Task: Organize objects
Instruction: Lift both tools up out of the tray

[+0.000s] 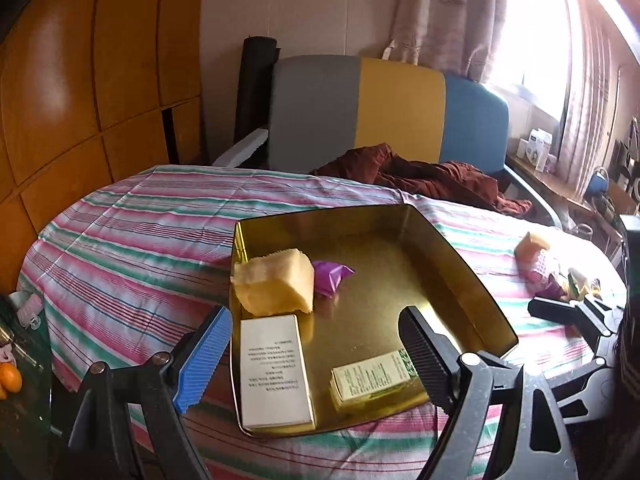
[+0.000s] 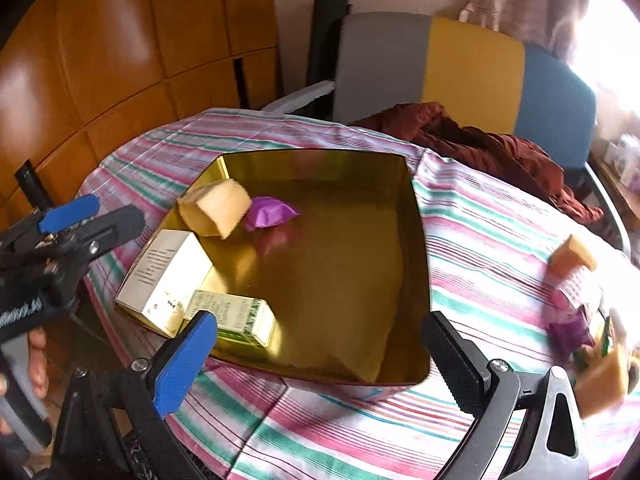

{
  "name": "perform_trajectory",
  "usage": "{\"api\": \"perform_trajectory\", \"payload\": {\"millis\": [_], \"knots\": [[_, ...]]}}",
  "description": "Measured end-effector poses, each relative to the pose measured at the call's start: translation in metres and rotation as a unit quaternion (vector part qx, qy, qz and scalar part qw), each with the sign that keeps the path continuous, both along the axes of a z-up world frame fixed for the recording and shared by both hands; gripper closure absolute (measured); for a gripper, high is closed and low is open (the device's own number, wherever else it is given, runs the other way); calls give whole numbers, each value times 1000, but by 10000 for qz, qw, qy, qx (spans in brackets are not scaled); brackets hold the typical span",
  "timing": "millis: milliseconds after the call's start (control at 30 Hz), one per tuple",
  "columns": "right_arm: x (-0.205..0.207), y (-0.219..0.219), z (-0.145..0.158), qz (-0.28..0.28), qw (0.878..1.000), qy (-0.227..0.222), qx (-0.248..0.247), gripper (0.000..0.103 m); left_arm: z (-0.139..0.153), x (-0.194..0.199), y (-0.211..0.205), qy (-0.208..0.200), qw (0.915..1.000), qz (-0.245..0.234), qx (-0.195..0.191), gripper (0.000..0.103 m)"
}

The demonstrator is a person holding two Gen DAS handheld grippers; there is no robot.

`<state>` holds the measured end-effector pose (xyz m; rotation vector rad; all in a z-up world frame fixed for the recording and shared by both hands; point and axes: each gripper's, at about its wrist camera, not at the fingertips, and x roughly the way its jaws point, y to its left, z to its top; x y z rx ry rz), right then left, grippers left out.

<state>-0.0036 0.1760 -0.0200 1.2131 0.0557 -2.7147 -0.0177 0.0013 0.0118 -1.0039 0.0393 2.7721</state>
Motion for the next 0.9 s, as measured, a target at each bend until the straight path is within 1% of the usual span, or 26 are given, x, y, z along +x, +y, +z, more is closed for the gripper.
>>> {"api": "perform_trajectory", "payload": {"millis": [267,500,600,767,900], "knots": [[7,18,-5,-253,9997,-29,25,0,-4,7,19,-110,9996,-236,-131,16],[8,40,0,-550,9984,45,109,0,-5,10,33,-179,9987,-447,-160,16],[7,58,1,-770,9969,56,128,0,-7,10,39,-250,9980,-559,-151,16],[8,95,-3,-1256,9920,-51,126,0,-11,10,47,-400,9962,-773,-22,16],[11,125,-3,-1593,9871,-95,158,0,-16,6,52,-619,9955,-720,21,16]]}}
